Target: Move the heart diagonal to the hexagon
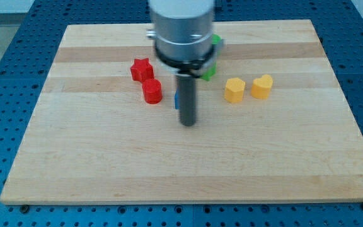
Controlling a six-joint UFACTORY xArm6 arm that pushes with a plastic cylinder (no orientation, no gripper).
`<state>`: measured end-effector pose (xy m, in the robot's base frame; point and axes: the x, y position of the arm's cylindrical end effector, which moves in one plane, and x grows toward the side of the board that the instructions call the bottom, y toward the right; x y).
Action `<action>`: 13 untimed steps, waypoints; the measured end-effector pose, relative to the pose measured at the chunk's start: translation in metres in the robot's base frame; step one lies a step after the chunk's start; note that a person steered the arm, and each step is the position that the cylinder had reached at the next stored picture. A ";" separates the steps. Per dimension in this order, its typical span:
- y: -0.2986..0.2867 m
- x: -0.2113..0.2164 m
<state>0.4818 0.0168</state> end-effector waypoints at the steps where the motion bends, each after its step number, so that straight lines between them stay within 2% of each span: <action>1: 0.074 -0.003; 2: 0.137 -0.019; 5: 0.143 -0.083; 8: 0.161 -0.074; 10: 0.148 -0.075; 13: 0.097 -0.074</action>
<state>0.4074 0.1141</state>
